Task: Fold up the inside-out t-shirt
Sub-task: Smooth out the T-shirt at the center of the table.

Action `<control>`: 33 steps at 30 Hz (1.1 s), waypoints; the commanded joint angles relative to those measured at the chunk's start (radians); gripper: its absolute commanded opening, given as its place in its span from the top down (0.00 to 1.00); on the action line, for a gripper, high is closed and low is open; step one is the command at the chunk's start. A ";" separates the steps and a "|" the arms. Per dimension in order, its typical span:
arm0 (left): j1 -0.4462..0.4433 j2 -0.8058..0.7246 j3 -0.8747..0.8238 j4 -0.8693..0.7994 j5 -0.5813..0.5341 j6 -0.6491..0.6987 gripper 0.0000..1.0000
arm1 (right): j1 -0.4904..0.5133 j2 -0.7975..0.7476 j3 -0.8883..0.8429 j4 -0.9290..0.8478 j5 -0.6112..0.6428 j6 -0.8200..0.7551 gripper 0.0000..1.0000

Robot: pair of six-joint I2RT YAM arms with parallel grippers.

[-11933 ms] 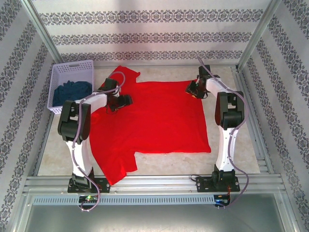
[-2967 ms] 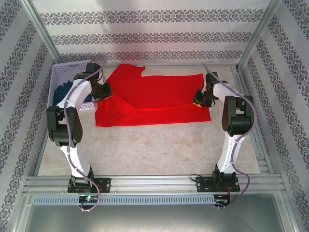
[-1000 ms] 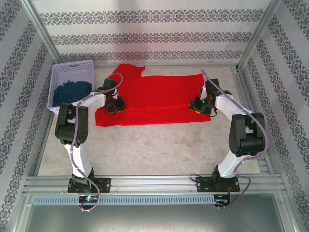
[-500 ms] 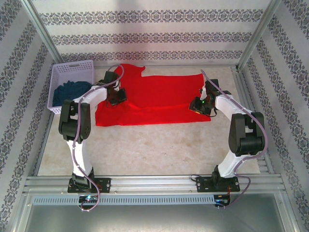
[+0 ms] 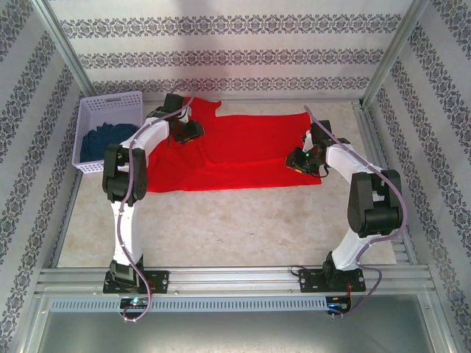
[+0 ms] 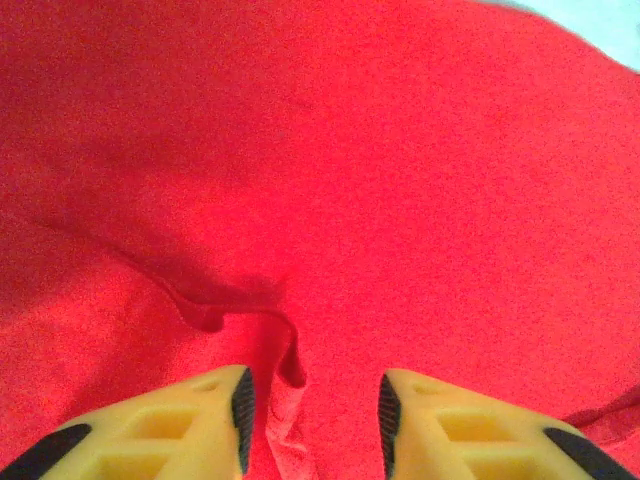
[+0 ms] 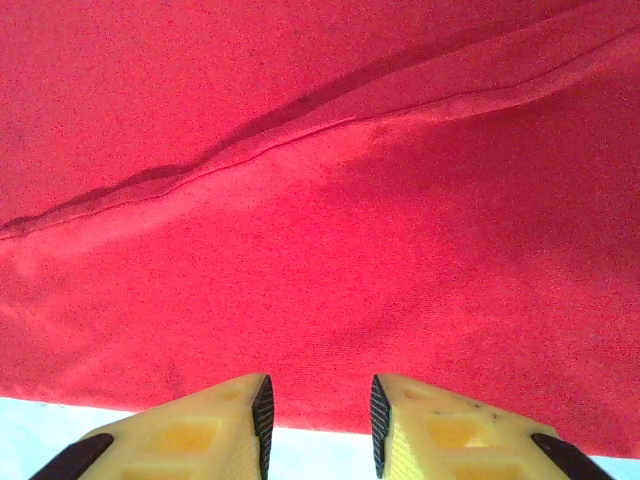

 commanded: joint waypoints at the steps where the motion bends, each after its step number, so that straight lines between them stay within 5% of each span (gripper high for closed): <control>1: 0.021 -0.096 -0.072 0.002 -0.036 0.035 0.56 | 0.018 0.010 -0.010 0.009 -0.015 0.006 0.65; 7: 0.070 -0.171 -0.243 0.084 -0.082 0.021 0.54 | 0.129 -0.007 -0.006 0.114 -0.053 -0.007 0.62; 16: 0.114 -0.114 -0.154 0.016 -0.207 0.181 0.52 | 0.423 0.183 0.224 0.378 0.032 0.068 0.50; 33: 0.131 0.137 0.194 -0.191 -0.127 0.306 0.49 | 0.552 0.683 0.829 0.285 0.160 0.294 0.54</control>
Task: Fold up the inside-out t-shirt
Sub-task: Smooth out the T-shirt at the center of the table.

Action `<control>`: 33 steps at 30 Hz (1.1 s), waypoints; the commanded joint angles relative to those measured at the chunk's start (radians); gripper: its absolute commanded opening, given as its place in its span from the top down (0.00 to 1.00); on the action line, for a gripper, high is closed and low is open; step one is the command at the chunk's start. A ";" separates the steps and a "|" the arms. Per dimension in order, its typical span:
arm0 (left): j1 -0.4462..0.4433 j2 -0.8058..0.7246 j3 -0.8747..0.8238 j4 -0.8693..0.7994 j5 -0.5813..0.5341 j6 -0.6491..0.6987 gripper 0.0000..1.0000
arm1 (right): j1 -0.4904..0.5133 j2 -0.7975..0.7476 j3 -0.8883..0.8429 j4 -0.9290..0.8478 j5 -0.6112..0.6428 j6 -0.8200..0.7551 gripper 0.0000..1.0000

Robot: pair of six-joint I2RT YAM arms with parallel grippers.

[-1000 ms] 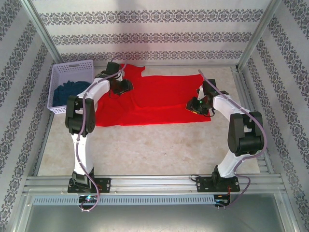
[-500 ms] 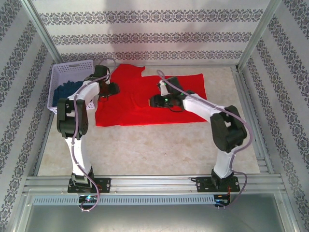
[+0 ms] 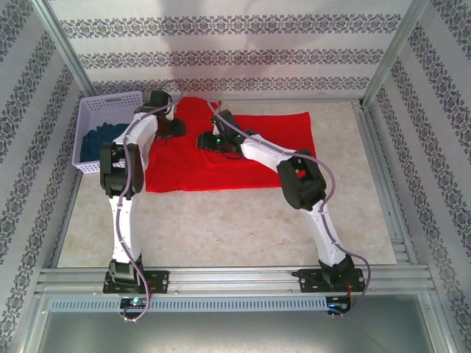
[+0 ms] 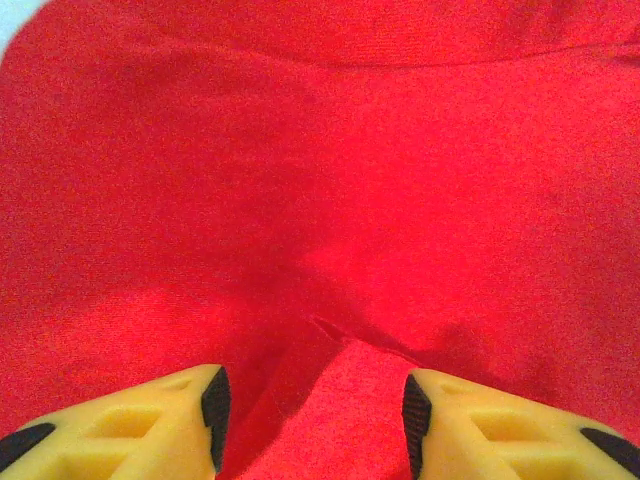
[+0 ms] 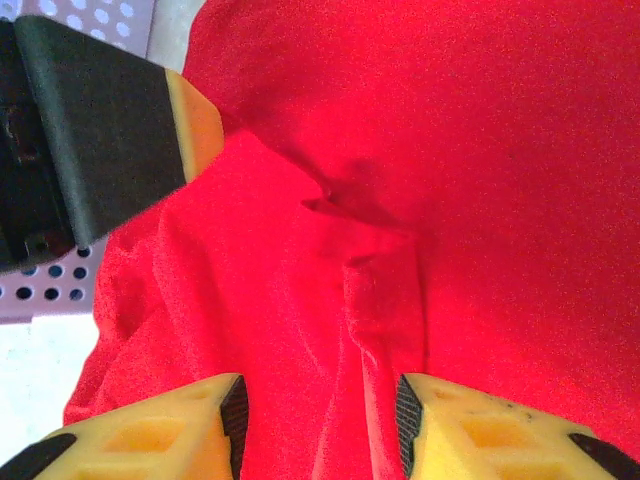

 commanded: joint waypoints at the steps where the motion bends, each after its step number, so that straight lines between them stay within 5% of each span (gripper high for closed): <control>1: 0.021 0.032 0.053 -0.086 0.032 0.039 0.49 | 0.017 0.060 0.090 -0.058 0.038 0.036 0.54; 12: 0.054 0.103 0.124 -0.115 0.157 0.024 0.53 | 0.034 0.238 0.382 -0.262 0.072 0.030 0.66; 33: 0.084 0.101 0.152 -0.135 0.190 0.013 0.92 | -0.023 0.216 0.378 -0.242 0.035 0.005 0.95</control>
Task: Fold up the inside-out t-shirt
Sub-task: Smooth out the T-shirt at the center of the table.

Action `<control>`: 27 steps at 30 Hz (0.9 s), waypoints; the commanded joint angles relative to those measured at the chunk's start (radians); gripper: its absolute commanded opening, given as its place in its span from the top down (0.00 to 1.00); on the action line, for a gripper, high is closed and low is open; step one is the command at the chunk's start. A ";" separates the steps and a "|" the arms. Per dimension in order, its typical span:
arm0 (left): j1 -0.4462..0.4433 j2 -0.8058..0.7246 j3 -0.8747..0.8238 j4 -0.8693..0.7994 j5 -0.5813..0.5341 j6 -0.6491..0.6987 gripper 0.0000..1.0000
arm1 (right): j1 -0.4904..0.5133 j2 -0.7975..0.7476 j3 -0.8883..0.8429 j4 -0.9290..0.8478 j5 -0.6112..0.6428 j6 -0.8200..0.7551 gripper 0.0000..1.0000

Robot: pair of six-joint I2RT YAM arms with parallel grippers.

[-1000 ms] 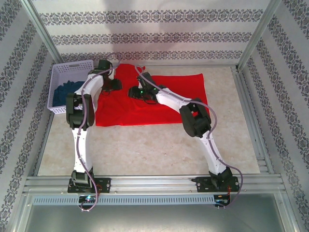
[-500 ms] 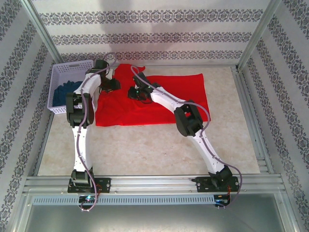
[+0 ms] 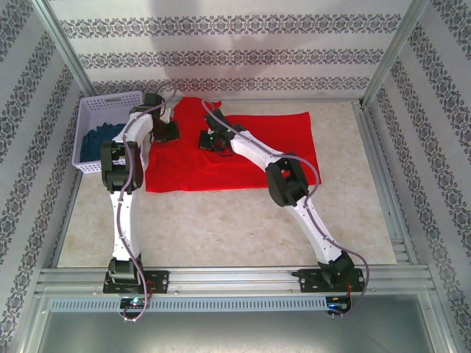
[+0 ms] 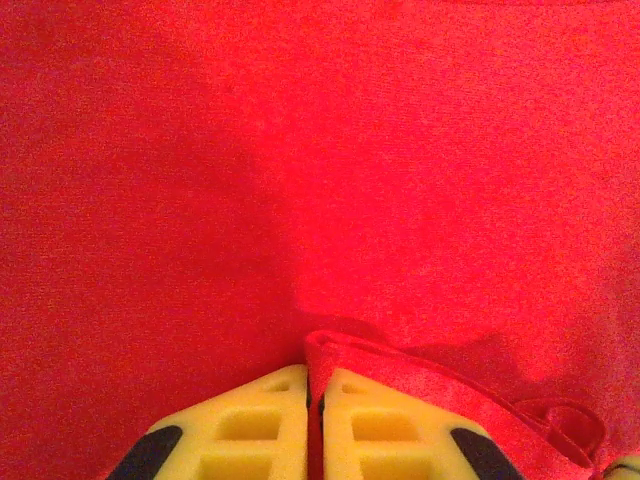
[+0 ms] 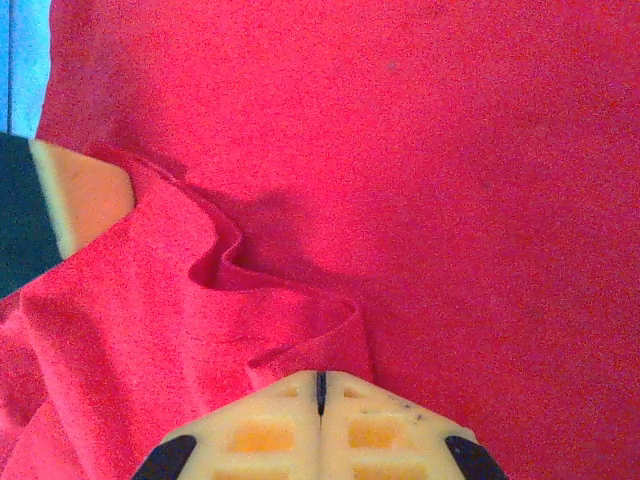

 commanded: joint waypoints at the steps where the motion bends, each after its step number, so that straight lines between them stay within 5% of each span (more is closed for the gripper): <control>1: 0.022 -0.026 0.028 -0.034 0.012 0.003 0.93 | -0.023 -0.057 -0.043 0.046 -0.024 -0.029 0.96; 8: 0.029 -0.038 0.028 -0.033 0.023 -0.002 0.94 | -0.033 -0.080 -0.066 0.051 -0.071 -0.064 0.95; 16: 0.029 -0.036 0.020 -0.020 0.044 -0.013 0.94 | -0.007 -0.078 -0.059 -0.029 -0.043 -0.155 0.58; 27: 0.030 -0.036 0.017 -0.020 0.050 -0.014 0.94 | 0.034 0.028 0.126 -0.179 0.022 -0.226 0.54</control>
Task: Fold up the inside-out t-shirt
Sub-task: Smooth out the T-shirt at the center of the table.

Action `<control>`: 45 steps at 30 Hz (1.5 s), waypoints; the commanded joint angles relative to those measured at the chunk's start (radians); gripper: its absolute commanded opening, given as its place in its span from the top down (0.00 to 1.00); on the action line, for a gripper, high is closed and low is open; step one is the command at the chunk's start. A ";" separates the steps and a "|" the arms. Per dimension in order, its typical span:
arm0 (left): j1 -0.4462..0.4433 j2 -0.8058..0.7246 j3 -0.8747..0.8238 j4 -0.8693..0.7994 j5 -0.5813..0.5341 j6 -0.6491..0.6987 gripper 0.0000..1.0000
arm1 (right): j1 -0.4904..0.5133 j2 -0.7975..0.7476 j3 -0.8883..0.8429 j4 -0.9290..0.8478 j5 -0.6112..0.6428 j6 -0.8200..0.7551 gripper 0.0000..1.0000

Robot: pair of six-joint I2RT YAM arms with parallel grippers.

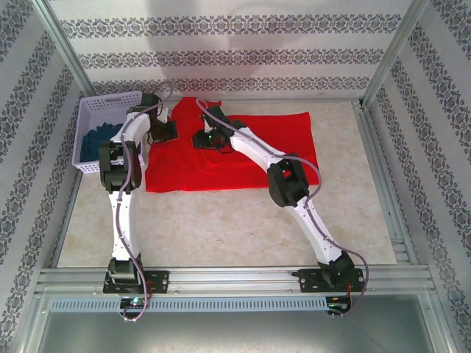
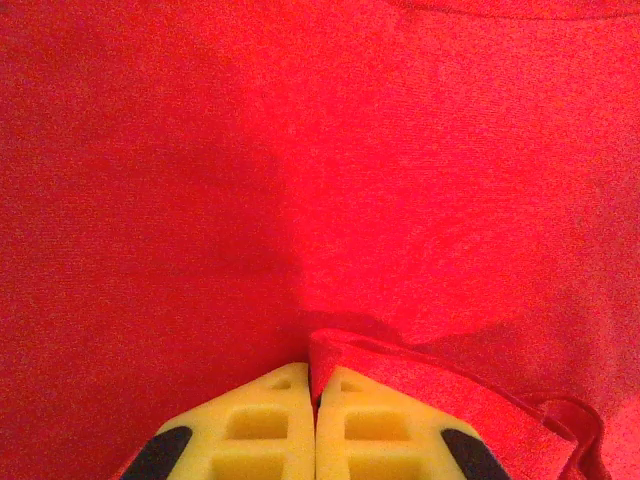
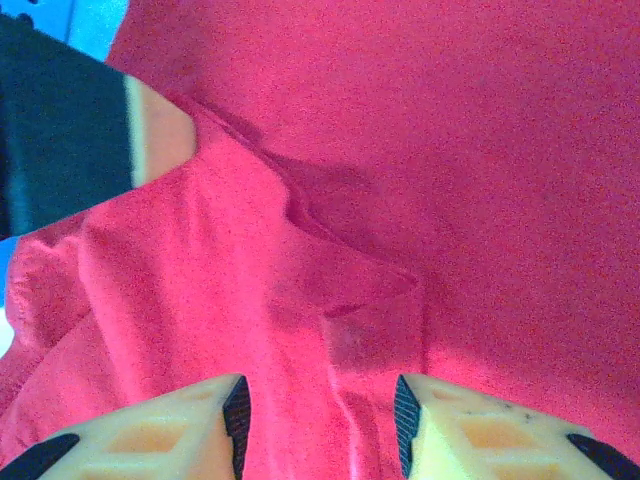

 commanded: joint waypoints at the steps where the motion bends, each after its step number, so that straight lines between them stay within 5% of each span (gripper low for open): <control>1: 0.012 -0.036 0.017 -0.019 0.020 -0.010 0.94 | 0.014 0.045 0.053 -0.073 0.055 -0.045 0.54; 19: 0.014 -0.043 -0.009 -0.006 0.030 -0.011 0.94 | 0.050 0.174 0.279 -0.241 0.204 -0.068 0.60; 33: 0.024 -0.036 0.004 -0.011 0.022 -0.014 0.94 | -0.003 0.133 0.199 -0.162 0.149 0.046 0.73; 45: 0.026 0.012 0.068 -0.042 0.016 -0.010 0.91 | -0.038 0.069 0.103 -0.109 0.121 0.062 0.72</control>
